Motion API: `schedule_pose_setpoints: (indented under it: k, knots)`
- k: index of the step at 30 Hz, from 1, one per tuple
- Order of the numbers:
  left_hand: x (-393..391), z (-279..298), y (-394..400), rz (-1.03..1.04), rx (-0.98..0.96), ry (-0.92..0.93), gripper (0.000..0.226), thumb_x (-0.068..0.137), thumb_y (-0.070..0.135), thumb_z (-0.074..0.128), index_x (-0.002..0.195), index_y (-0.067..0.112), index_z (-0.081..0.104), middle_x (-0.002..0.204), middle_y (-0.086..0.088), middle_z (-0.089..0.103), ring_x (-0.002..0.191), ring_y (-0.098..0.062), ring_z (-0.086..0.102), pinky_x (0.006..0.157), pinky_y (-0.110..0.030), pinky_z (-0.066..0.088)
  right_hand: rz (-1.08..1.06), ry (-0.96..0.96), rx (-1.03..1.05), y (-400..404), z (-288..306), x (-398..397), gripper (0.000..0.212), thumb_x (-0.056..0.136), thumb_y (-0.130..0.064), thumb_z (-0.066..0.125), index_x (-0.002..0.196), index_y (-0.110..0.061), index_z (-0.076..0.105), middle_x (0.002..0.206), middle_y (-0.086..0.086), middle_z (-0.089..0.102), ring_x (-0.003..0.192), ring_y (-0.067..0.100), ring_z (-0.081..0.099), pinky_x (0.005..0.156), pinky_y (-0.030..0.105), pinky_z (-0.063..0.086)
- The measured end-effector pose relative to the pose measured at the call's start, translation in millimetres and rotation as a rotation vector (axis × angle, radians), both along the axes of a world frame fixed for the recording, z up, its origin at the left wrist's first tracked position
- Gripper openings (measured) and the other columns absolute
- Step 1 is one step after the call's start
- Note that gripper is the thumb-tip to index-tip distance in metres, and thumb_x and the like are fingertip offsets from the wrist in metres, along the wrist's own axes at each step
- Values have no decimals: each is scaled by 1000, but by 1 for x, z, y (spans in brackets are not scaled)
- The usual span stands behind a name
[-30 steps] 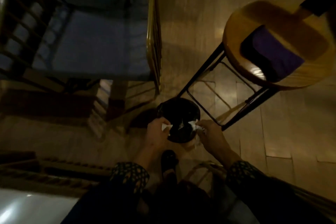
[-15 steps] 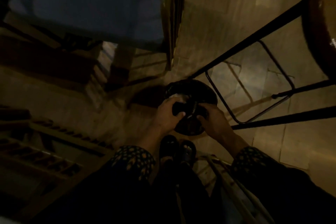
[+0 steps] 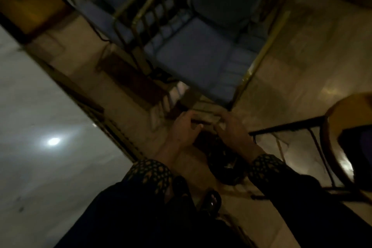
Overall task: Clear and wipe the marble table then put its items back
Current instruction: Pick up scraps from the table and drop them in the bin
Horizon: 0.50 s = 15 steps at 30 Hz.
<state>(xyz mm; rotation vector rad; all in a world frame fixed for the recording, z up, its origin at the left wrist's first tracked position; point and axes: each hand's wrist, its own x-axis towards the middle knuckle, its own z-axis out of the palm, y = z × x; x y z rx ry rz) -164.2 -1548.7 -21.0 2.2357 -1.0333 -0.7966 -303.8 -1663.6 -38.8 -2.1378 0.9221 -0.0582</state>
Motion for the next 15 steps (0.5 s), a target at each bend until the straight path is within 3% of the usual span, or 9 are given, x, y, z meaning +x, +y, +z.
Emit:
schedule_pose_setpoints:
  k: [3, 6, 11, 15]
  knots:
    - [40, 30, 22, 162, -65, -61, 42, 90, 28, 63, 128, 14, 52, 128, -9, 54, 115, -24, 54, 97, -36, 46, 171, -19, -64, 1, 29, 64, 37, 90, -17, 61, 125, -4, 58, 126, 16, 58, 119, 32, 53, 102, 36, 39]
    - [82, 51, 66, 262, -84, -192, 36, 93, 33, 56, 126, 17, 53, 125, -5, 56, 109, -23, 56, 95, -41, 46, 368, -37, -158, 20, 49, 129, 34, 93, -23, 58, 124, -9, 59, 124, 11, 58, 117, 28, 53, 101, 35, 38]
    - [151, 68, 144, 433, 84, -291, 44, 95, 38, 49, 134, 17, 46, 133, -8, 53, 114, -31, 55, 92, -39, 46, 585, -85, -274, 67, 75, 231, 41, 94, -31, 55, 132, -14, 53, 135, 6, 51, 123, 25, 50, 103, 36, 41]
    - [205, 79, 207, 612, 124, -400, 48, 95, 41, 50, 137, 19, 44, 138, -5, 48, 121, -27, 49, 99, -38, 41, 733, -128, -422, 120, 104, 311, 46, 95, -33, 54, 138, -18, 47, 146, 7, 42, 131, 27, 43, 107, 41, 38]
